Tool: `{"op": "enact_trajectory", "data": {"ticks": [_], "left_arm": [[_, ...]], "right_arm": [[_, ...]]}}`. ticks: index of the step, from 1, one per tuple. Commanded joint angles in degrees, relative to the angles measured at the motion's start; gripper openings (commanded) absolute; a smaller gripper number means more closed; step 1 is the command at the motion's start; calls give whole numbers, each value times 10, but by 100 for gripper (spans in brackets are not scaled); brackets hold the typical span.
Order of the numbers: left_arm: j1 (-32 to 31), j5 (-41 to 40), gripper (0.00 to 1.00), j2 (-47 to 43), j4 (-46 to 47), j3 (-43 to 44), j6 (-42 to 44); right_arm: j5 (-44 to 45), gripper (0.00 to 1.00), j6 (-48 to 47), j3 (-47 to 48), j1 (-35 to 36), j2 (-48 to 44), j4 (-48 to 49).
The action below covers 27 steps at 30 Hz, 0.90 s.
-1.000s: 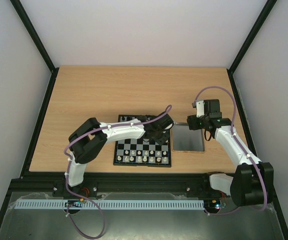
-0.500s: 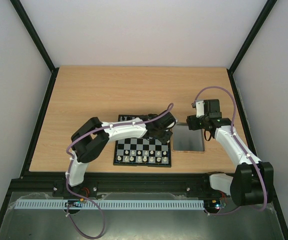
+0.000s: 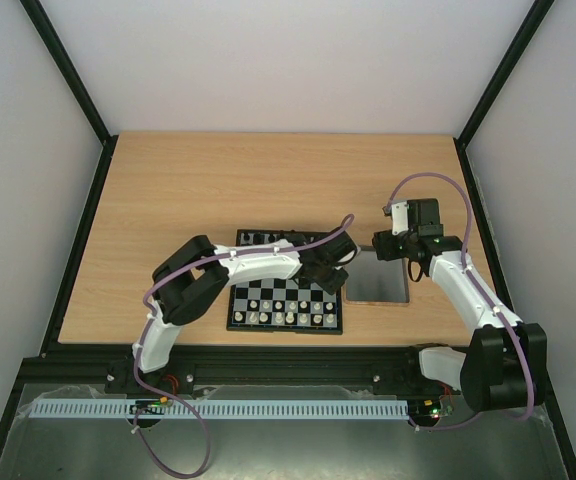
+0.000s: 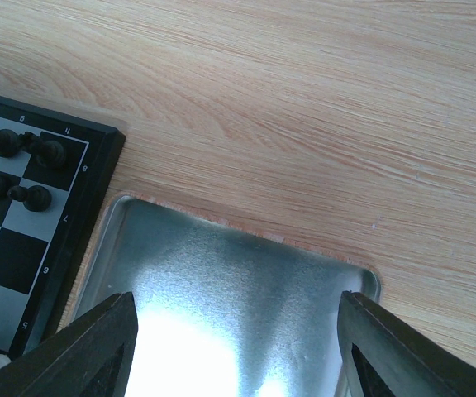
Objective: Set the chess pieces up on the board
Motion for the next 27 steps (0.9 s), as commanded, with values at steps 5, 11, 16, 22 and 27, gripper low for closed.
{"op": "enact_trajectory", "data": {"ticks": [5,11,16,22,27], "left_arm": [[-3,-13,21,5,-21,19,-2],[-3,-10,14,-5,-18,13,-4],[-2,-20,11,-36,-24,-6,-5],[13,-44,12,-124,-19,-101,-24],[36,-56,12,-231,-4,-209,-62]], "right_arm": [[-10,67,-3,2,-3,7,-21],[-11,67,-4,2,-2,8,-20],[-11,67,-4,2,-2,8,-22],[-17,67,-4,2,-2,8,-22],[-22,67,-5,2,-2,9,-23]]}}
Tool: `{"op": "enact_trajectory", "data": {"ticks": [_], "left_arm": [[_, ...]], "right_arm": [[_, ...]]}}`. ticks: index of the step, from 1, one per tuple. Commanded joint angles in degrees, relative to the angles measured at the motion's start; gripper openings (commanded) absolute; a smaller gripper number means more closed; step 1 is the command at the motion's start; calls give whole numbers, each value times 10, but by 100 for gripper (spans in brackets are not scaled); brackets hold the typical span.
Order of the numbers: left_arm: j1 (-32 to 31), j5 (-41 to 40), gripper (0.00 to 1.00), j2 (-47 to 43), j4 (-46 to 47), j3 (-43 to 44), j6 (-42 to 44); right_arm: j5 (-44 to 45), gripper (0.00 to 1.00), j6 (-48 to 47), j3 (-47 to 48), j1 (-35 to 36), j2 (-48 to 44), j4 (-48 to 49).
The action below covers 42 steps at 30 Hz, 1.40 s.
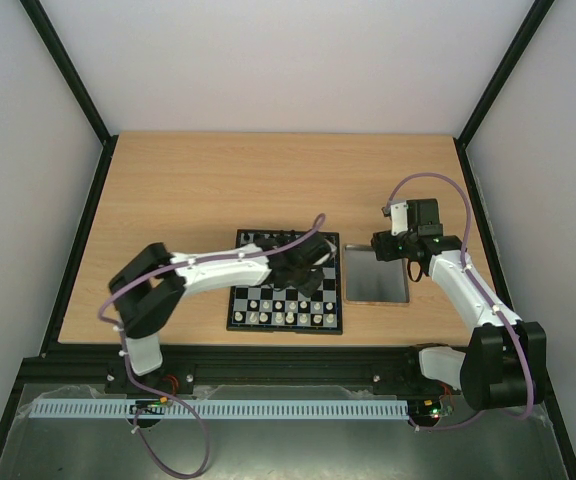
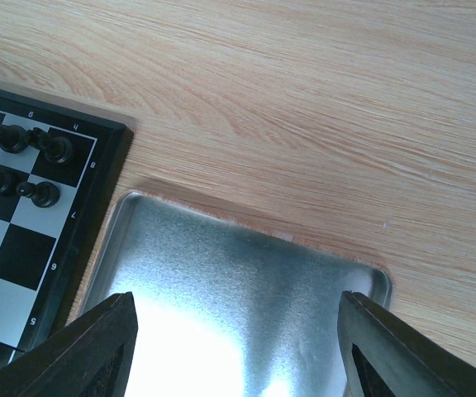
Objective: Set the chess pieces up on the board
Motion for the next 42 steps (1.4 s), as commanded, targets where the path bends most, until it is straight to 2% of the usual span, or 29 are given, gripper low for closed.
{"op": "enact_trajectory", "data": {"ticks": [1,8,16,42], "left_arm": [[25,-21,12,-98,2,-83,-45],[71,-16,13,-242,-13,-228,-128],[89,-30,14,-322,-64,-301,-177],[90,-16,14,-270,-68,-313,-189]], "right_arm": [[-12,67,-3,2,-3,5,-21],[-18,67,-3,3,-2,9,-22],[-19,67,-4,3,-2,11,-23],[-24,68,-7,1,-2,5,-25]]}}
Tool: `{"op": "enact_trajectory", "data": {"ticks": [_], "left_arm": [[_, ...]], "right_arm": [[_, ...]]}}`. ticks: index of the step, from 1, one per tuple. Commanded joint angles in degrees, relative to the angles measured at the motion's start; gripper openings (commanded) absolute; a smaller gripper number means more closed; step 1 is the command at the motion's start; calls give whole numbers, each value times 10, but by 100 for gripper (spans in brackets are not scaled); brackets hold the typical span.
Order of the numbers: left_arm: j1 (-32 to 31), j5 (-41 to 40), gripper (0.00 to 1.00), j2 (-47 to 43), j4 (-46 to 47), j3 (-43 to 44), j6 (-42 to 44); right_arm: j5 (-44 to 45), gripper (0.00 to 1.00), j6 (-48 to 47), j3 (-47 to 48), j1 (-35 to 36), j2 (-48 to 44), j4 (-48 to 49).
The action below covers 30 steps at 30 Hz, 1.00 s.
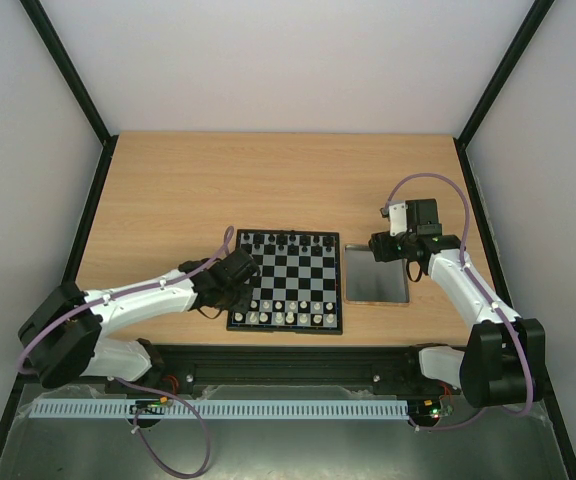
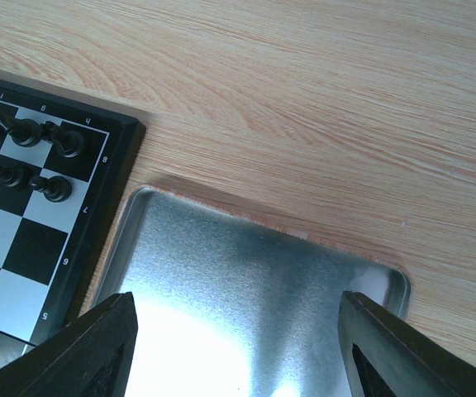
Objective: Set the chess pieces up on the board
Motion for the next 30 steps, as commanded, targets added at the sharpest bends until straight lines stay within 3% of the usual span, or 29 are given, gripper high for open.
{"op": "enact_trajectory", "data": {"ticks": [1,11,23,30], "left_arm": [[3,3,14,11,-11,-6,-4],[3,3,17,23,-12,-6,-4],[13,-49,42,-18,-91,82,16],[100,-54,52,-20,-86,158,129]], "right_arm": [[-6,67,-5,1,-2,-3,-24],[-10,67,-6,2,-2,-1,-25],[-38,67,-4,7,-2,-6,-31],[-96,70,-13,34,-2,-54,-49]]}}
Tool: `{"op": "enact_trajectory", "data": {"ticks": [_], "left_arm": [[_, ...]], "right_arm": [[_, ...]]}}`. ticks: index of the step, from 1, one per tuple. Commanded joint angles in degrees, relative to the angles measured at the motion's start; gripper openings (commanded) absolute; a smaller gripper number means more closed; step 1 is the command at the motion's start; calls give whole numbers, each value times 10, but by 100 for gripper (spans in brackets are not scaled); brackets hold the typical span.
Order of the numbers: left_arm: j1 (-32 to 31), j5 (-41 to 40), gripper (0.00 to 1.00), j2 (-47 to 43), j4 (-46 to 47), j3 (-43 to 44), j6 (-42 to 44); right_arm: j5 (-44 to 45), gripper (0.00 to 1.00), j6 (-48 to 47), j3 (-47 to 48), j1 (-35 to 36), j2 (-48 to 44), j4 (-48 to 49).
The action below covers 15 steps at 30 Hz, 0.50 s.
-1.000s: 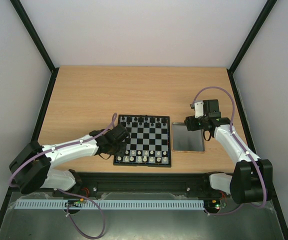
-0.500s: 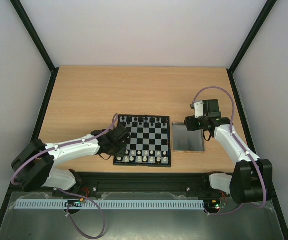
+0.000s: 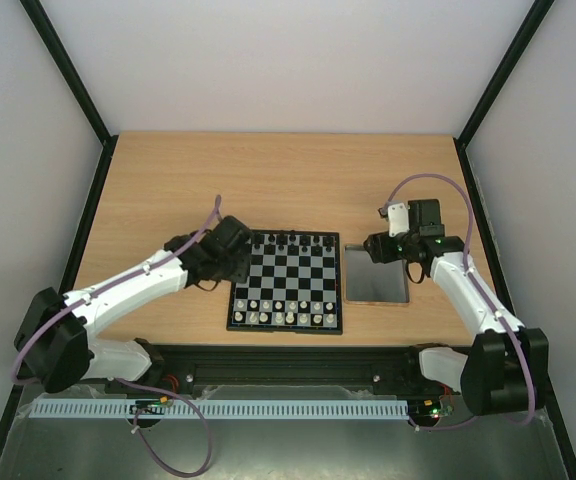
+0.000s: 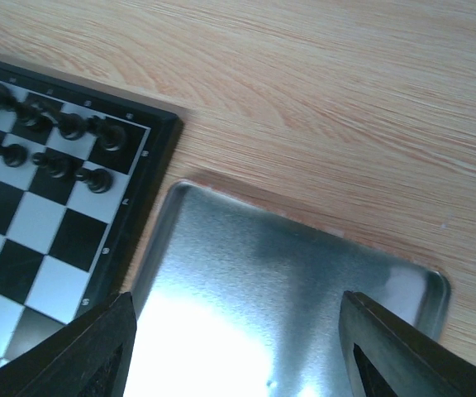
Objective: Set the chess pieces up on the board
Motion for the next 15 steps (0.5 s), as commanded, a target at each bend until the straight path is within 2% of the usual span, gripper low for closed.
{"op": "enact_trajectory", "data": {"ticks": [1,3,7,10,12,13,15], "left_arm": [[57,-20,54,-6,-17,58,91],[77,-28,58,-4,-13,87,118],[96,-54,68,0,-3,149,157],[99,-84,76,-4,17,185,176],[99,-107,83,-16,38,193,183],[99,-110,96,-26,55,189,188],[99,-118,99,-51,93,168,194]], "right_arm": [[-47,70,-12,41,-3,-44,-36],[-51,71,-9,63,-2,-54,-44],[-55,83,27,115,-2,-60,-61],[-39,100,76,159,-2,-55,-70],[-32,99,98,188,-2,-50,-75],[-25,99,119,200,-2,-49,-74],[9,99,161,214,-2,-53,-59]]}}
